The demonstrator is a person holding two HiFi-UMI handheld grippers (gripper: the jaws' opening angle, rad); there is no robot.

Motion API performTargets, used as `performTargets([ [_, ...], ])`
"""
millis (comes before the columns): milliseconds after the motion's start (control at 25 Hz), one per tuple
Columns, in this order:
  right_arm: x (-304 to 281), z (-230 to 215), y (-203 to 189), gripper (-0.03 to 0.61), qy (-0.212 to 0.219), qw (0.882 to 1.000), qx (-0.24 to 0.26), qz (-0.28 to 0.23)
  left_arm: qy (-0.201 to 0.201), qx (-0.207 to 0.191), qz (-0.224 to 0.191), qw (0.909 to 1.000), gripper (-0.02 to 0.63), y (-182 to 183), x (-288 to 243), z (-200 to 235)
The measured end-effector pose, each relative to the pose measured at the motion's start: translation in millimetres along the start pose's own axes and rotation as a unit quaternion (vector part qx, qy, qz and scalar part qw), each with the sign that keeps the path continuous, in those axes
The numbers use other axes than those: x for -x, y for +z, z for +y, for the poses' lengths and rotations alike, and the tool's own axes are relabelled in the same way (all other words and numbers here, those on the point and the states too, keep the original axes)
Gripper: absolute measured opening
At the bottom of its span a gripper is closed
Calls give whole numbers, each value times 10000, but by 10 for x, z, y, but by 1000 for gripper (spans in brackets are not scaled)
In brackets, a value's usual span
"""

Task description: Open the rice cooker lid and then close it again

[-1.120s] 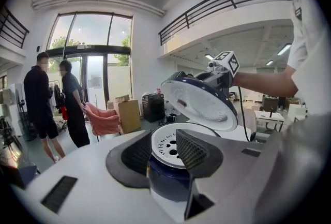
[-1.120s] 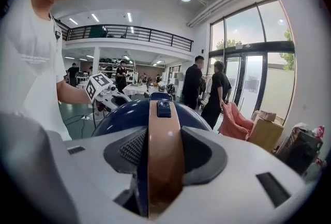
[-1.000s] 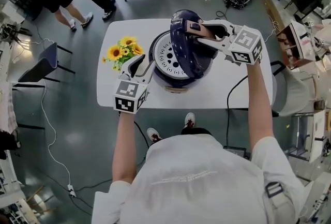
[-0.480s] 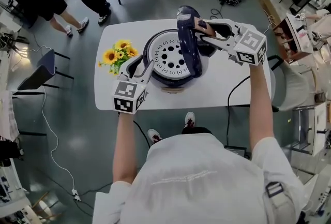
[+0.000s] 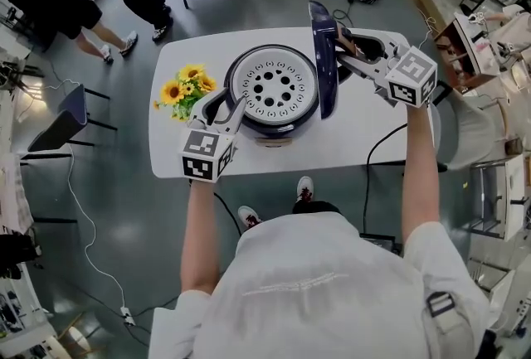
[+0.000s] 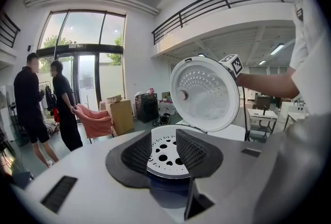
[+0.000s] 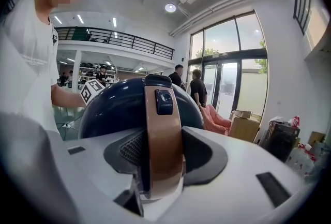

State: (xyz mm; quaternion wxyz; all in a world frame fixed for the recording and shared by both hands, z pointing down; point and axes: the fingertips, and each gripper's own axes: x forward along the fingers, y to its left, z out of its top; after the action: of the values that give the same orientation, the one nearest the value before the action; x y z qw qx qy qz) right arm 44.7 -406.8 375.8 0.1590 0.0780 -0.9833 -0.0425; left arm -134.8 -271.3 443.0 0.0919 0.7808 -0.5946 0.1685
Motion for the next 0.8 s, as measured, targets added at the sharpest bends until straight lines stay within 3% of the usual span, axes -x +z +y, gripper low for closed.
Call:
performTargets([
  [600,386,-217,-320,193,-527,9969,-569,-110,-40,-7,44,10000,161,-40,-2,-50],
  [800,403,-245,-373,190,-719,9961,-502,-45,-108,-20,43,9999,161,-24,-31,-87],
])
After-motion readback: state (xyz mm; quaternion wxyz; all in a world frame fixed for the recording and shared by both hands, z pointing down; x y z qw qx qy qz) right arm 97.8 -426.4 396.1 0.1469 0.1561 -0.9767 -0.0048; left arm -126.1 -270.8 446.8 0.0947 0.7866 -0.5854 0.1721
